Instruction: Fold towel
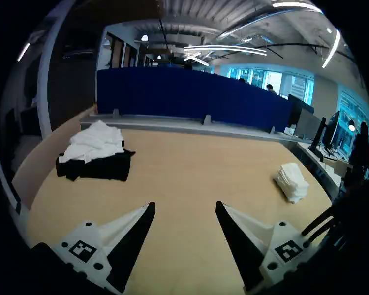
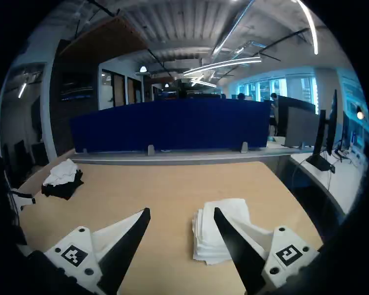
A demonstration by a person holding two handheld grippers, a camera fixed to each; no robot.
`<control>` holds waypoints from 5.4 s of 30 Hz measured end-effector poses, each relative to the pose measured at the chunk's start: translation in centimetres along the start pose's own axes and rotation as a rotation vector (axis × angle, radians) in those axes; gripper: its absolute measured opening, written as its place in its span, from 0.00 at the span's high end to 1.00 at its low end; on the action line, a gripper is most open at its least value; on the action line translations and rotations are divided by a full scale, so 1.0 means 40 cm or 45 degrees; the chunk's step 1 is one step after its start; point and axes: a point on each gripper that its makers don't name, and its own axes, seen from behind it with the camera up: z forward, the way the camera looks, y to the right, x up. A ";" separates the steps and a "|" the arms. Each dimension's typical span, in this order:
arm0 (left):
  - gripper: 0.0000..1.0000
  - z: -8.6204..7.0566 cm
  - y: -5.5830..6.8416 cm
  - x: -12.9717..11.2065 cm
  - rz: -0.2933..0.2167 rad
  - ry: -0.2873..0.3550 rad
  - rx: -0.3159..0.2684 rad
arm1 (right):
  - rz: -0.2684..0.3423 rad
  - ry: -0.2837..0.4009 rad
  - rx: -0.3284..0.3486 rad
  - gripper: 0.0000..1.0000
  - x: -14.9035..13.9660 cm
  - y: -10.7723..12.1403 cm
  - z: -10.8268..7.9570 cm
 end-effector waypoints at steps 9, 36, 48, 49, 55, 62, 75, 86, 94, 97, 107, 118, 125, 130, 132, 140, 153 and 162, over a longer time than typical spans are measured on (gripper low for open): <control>0.09 0.015 -0.006 0.166 0.015 0.287 -0.002 | 0.029 0.034 -0.011 0.00 0.030 -0.018 -0.005; 0.09 0.113 -0.067 0.113 0.143 0.528 0.134 | -0.043 -0.056 0.013 0.00 0.021 -0.060 0.047; 0.09 0.217 -0.138 0.032 0.158 0.552 0.129 | -0.069 -0.082 -0.033 0.00 -0.011 -0.100 0.118; 0.09 0.225 -0.145 0.026 0.159 0.553 0.131 | -0.071 -0.086 -0.036 0.00 -0.015 -0.102 0.123; 0.09 0.266 -0.170 0.000 0.185 0.559 0.134 | -0.094 -0.090 -0.062 0.00 -0.030 -0.108 0.140; 0.09 0.283 -0.184 -0.009 0.221 0.579 0.141 | -0.108 -0.090 -0.100 0.00 -0.031 -0.094 0.141; 0.09 0.283 -0.205 -0.023 0.183 0.595 0.167 | -0.123 -0.091 -0.104 0.00 -0.019 -0.103 0.143; 0.09 0.279 -0.221 -0.027 0.141 0.602 0.166 | -0.094 -0.090 -0.115 0.00 -0.021 -0.087 0.139; 0.09 0.280 -0.221 -0.028 0.141 0.602 0.165 | -0.076 -0.071 -0.117 0.00 -0.022 -0.075 0.132; 0.09 0.280 -0.222 -0.029 0.140 0.602 0.167 | -0.062 -0.052 -0.117 0.00 -0.014 -0.066 0.131; 0.08 0.281 -0.222 -0.029 0.141 0.601 0.168 | -0.097 0.074 -0.089 0.00 0.067 -0.028 0.125; 0.08 0.279 -0.225 -0.027 0.141 0.602 0.167 | -0.089 0.260 -0.070 0.00 0.083 0.020 0.144; 0.08 0.278 -0.225 -0.028 0.141 0.602 0.167 | -0.076 0.317 -0.067 0.00 0.011 0.035 0.179; 0.08 0.278 -0.223 -0.028 0.141 0.602 0.167 | -0.065 0.365 -0.083 0.00 -0.044 0.056 0.205; 0.08 0.279 -0.223 -0.028 0.141 0.602 0.167 | -0.053 0.379 -0.085 0.00 -0.064 0.062 0.215; 0.08 0.278 -0.223 -0.028 0.141 0.602 0.167 | -0.010 0.415 -0.082 0.00 -0.127 0.056 0.251; 0.08 0.280 -0.222 -0.027 0.141 0.602 0.167 | 0.018 0.439 -0.081 0.00 -0.169 0.052 0.276; 0.08 0.281 -0.222 -0.028 0.141 0.602 0.167 | -0.019 0.440 -0.065 0.00 -0.187 0.036 0.277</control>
